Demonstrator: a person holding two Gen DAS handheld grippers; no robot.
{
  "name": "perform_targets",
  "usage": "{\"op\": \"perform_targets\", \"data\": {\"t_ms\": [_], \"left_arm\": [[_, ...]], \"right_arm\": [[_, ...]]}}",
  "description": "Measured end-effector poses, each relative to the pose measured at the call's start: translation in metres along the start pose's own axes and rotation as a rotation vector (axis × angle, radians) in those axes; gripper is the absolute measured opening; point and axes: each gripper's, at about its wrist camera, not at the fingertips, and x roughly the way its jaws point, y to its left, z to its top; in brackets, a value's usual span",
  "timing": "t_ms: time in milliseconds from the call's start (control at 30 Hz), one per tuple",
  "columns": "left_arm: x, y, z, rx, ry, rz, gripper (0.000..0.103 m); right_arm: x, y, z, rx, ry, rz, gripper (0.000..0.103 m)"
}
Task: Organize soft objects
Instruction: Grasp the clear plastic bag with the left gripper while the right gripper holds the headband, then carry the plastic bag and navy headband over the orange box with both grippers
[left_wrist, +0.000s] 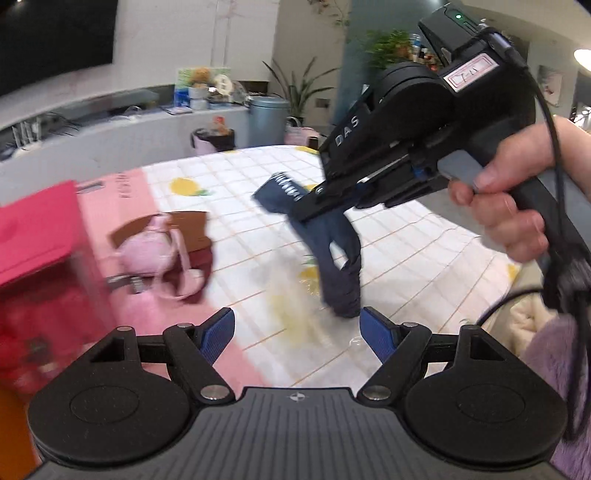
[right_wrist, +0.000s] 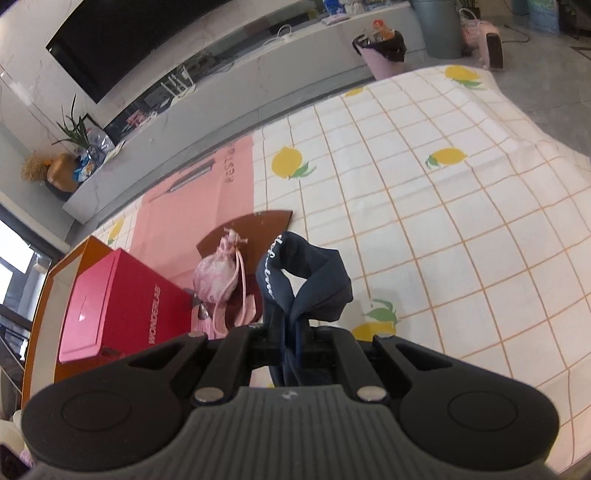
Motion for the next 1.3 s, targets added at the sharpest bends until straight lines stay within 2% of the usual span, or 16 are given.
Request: {"op": "perform_targets", "data": {"t_ms": [133,200,233,267,300,333,367,400,500,800,967,1167,1300], "left_arm": [[0.031,0.001,0.007,-0.013,0.033,0.039,0.090],[0.043,0.006,0.006,-0.029,0.056,0.038,0.067],[0.049,0.010,0.005,-0.053,0.080,0.007,0.039],[0.052,0.016,0.005,-0.091,0.114,-0.030,0.026],[0.055,0.021,0.004,-0.126,0.130,-0.054,0.023],[0.055,0.024,0.002,-0.151,0.128,-0.061,0.016],[0.053,0.025,0.000,-0.152,0.115,-0.049,0.003],[0.051,0.023,-0.002,-0.136,0.100,-0.023,0.000],[0.044,0.016,-0.001,-0.066,0.056,0.041,0.000],[0.011,0.005,0.021,-0.026,-0.047,0.067,0.000],[-0.027,0.007,0.042,-0.017,-0.125,0.079,0.000],[-0.082,0.035,0.075,-0.014,-0.218,0.157,0.000],[-0.117,0.068,0.090,-0.055,-0.197,0.252,0.000]], "right_arm": [[0.002,-0.005,-0.001,-0.018,0.018,-0.012,0.002],[0.000,-0.005,-0.001,-0.024,0.014,-0.001,0.002],[-0.001,-0.005,0.000,-0.028,0.013,0.004,0.002],[-0.001,-0.005,0.000,-0.032,0.013,0.006,0.002],[-0.001,-0.005,0.000,-0.037,0.015,0.007,0.002],[-0.001,-0.005,0.000,-0.039,0.017,0.006,0.002],[0.000,-0.006,0.000,-0.041,0.018,0.003,0.002],[0.000,-0.006,0.000,-0.045,0.020,-0.001,0.002],[0.000,-0.005,0.000,-0.048,0.019,-0.013,0.002],[-0.015,-0.005,0.001,-0.036,-0.044,-0.063,0.002],[-0.040,0.003,0.008,-0.008,-0.120,-0.053,0.002],[-0.076,0.058,0.024,-0.070,-0.225,0.020,0.002],[-0.083,0.116,0.034,-0.157,-0.268,0.030,0.003]]}}
